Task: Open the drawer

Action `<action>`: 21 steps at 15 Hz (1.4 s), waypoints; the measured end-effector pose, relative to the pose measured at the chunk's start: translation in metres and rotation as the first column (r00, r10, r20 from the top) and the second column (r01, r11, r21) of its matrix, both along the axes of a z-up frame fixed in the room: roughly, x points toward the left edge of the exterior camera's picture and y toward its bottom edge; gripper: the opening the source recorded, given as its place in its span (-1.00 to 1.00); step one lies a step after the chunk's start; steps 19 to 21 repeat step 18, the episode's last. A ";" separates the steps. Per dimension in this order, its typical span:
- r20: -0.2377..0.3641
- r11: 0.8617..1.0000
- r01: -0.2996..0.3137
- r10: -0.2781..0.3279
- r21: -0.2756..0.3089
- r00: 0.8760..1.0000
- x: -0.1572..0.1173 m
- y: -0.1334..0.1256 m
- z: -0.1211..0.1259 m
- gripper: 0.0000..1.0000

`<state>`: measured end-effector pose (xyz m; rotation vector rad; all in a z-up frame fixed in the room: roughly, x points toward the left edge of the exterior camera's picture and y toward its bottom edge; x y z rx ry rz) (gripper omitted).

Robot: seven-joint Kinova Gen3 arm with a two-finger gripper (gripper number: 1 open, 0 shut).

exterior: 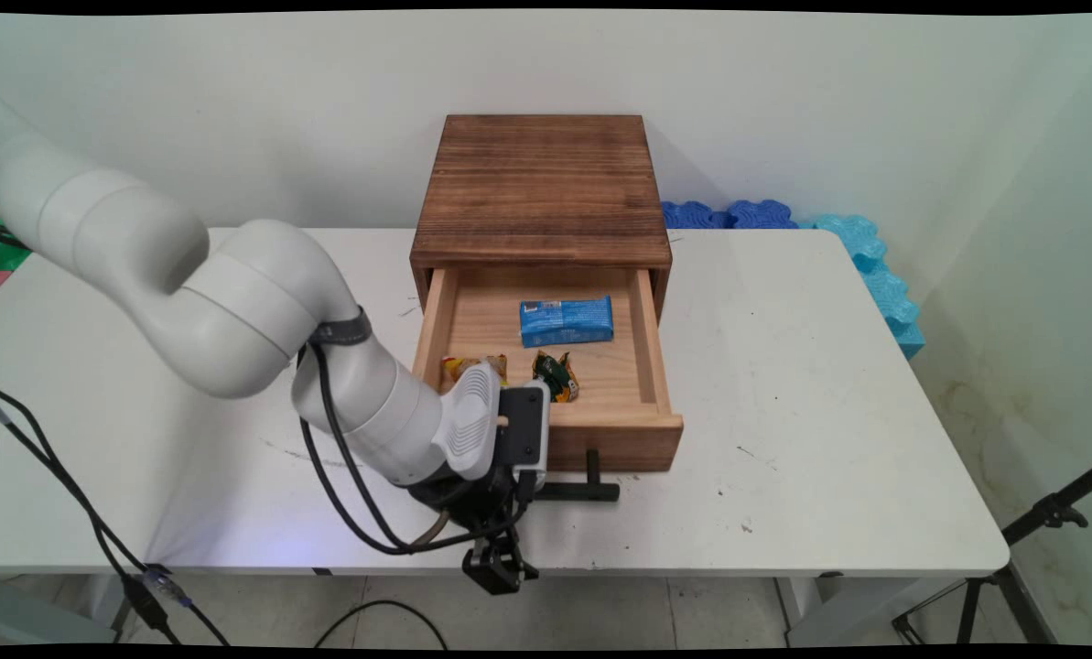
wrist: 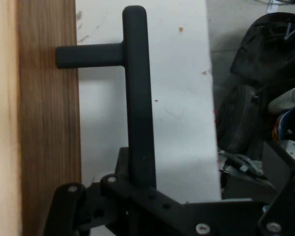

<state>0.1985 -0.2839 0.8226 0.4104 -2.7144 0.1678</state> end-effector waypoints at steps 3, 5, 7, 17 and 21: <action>-0.003 1.000 0.002 -0.002 0.009 1.000 -0.002 0.009 0.002 1.00; -0.006 1.000 0.003 -0.003 0.014 1.000 -0.003 0.014 0.003 1.00; -0.008 1.000 0.004 -0.004 0.019 1.000 -0.003 0.018 0.004 1.00; -0.017 0.999 0.028 -0.028 0.020 0.999 -0.006 0.033 0.011 1.00; -0.017 0.999 0.032 -0.032 0.018 0.999 -0.006 0.033 0.013 1.00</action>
